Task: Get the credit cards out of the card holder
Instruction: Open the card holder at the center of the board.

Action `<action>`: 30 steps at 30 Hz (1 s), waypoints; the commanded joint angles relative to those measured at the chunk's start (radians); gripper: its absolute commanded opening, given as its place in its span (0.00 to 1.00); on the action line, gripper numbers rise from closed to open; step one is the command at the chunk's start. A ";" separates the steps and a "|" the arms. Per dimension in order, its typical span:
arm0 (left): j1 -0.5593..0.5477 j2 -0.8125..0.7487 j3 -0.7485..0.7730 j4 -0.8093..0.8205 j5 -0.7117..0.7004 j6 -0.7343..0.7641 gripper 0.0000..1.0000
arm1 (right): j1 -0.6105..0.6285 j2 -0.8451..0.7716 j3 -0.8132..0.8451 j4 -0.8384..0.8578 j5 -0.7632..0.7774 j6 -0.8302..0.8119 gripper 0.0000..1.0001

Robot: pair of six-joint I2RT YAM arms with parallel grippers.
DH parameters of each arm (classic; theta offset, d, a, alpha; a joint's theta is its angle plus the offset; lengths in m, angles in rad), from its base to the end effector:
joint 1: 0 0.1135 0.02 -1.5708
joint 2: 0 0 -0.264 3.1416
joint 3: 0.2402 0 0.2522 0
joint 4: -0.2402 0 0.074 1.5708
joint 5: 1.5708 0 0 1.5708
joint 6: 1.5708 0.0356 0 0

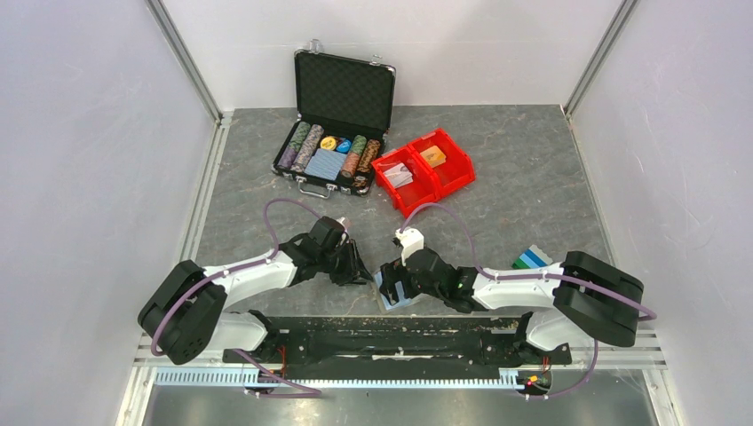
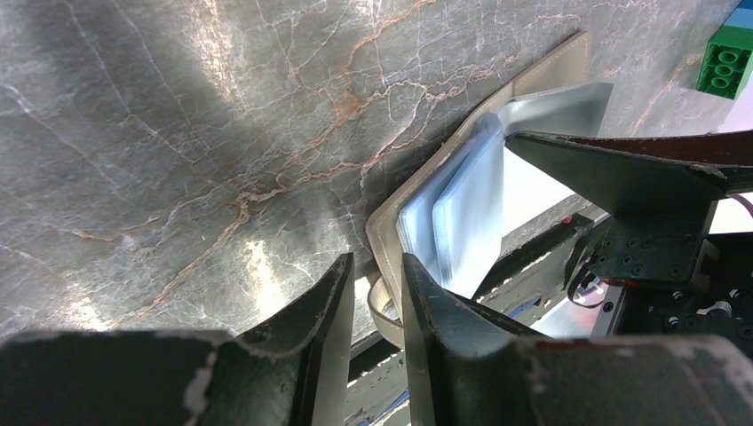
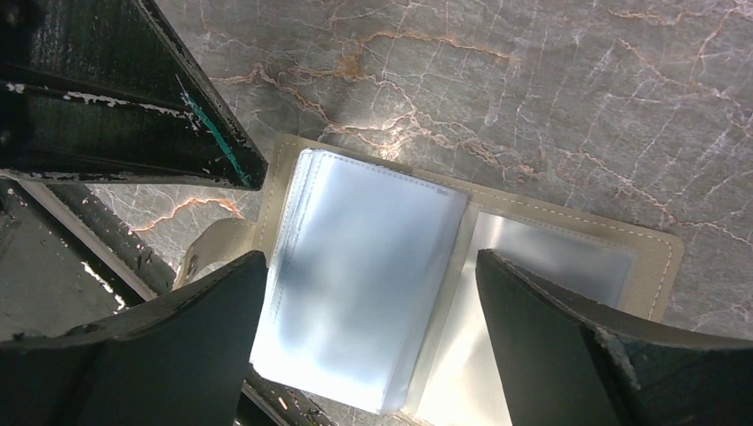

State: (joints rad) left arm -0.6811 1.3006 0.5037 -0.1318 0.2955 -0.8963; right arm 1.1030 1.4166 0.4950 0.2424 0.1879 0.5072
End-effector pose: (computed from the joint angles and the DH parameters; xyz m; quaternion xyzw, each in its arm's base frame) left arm 0.1709 -0.1518 0.1481 -0.0546 0.9381 -0.3199 0.1209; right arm 0.1232 0.2292 0.1471 -0.2250 0.8706 0.2508 0.3585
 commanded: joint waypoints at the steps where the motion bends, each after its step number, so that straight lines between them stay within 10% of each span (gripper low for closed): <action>1: -0.001 0.005 -0.002 0.032 0.017 0.036 0.32 | -0.005 -0.010 0.006 -0.047 0.043 -0.001 0.93; 30: -0.001 0.033 0.099 0.083 0.066 0.044 0.22 | -0.006 -0.025 -0.027 0.006 0.042 0.016 0.75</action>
State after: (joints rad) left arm -0.6811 1.3281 0.5655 -0.0986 0.3267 -0.8959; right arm 1.1019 1.4143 0.4900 0.2337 0.2192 0.5087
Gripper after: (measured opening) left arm 0.256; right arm 0.756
